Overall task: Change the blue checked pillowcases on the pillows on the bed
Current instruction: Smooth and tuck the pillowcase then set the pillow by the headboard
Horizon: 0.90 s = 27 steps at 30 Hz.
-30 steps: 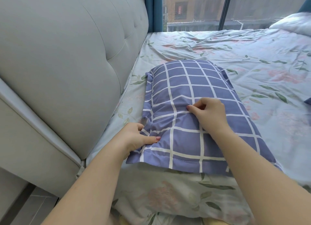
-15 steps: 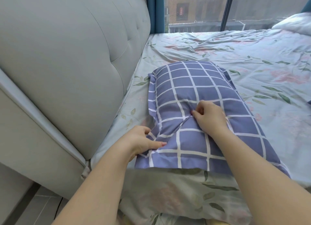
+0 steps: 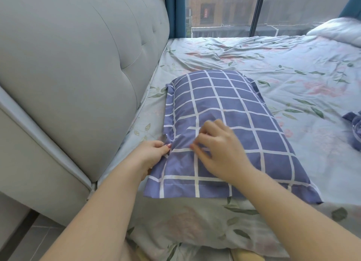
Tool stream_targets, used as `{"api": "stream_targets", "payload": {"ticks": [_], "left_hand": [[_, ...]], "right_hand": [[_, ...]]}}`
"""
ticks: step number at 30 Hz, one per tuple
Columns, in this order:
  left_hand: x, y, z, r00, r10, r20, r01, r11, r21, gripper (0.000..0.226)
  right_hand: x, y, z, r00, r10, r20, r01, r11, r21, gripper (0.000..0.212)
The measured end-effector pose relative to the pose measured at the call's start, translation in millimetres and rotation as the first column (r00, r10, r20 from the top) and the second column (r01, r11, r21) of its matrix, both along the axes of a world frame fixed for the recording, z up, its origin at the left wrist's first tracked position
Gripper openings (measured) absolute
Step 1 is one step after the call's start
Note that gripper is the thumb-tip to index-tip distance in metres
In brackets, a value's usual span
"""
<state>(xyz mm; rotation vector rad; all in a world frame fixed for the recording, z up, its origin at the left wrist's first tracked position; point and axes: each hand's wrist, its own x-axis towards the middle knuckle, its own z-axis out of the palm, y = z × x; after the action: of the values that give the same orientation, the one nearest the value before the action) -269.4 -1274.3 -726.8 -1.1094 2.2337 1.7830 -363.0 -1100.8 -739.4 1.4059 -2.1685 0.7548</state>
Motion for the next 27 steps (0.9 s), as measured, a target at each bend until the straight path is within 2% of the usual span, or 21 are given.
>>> {"api": "stream_targets", "payload": {"ticks": [3,5,8,12,16,19,21,24,27], "left_hand": [[-5,-1,-3,0.994,0.047,-0.096,-0.048,0.999,-0.009,0.028],[-6,0,-3,0.991,0.066,-0.12,-0.067,0.998,0.001,0.03],[-8,-1,-5,0.988,0.066,-0.137,-0.063,0.998,0.029,0.031],[-12,-4,-10,0.99,0.062,-0.129,-0.059,0.998,0.03,0.03],[-14,-7,-11,0.993,0.082,-0.084,-0.078,0.996,0.05,0.029],[-16,-6,-12,0.989,0.094,-0.11,-0.093,0.996,0.018,0.031],[-19,-5,-15,0.986,0.062,-0.153,-0.079,0.991,-0.111,0.038],[-25,-2,-19,0.982,0.005,-0.189,-0.064,0.95,-0.307,0.052],[-25,-5,-25,0.988,0.009,-0.154,-0.052,0.959,-0.28,0.056]], "right_hand": [[29,-9,-8,0.985,0.153,0.081,-0.164,0.976,0.141,0.037],[36,-12,-16,0.986,0.161,0.036,-0.165,0.957,0.238,0.052],[34,-16,-21,0.987,0.159,-0.025,-0.145,0.945,0.292,0.07],[29,-27,-25,0.968,0.205,-0.146,-0.147,0.932,0.332,0.06],[26,-34,-28,0.964,0.191,-0.186,-0.143,0.96,0.241,0.046],[27,-38,-29,0.965,0.21,-0.157,-0.174,0.961,0.213,0.045],[28,-42,-28,0.966,0.223,-0.13,-0.185,0.95,0.253,0.045],[28,-42,-22,0.972,0.231,0.045,-0.234,0.925,0.3,0.042],[26,-34,-16,0.947,0.247,0.205,-0.299,0.909,0.289,0.034]]}}
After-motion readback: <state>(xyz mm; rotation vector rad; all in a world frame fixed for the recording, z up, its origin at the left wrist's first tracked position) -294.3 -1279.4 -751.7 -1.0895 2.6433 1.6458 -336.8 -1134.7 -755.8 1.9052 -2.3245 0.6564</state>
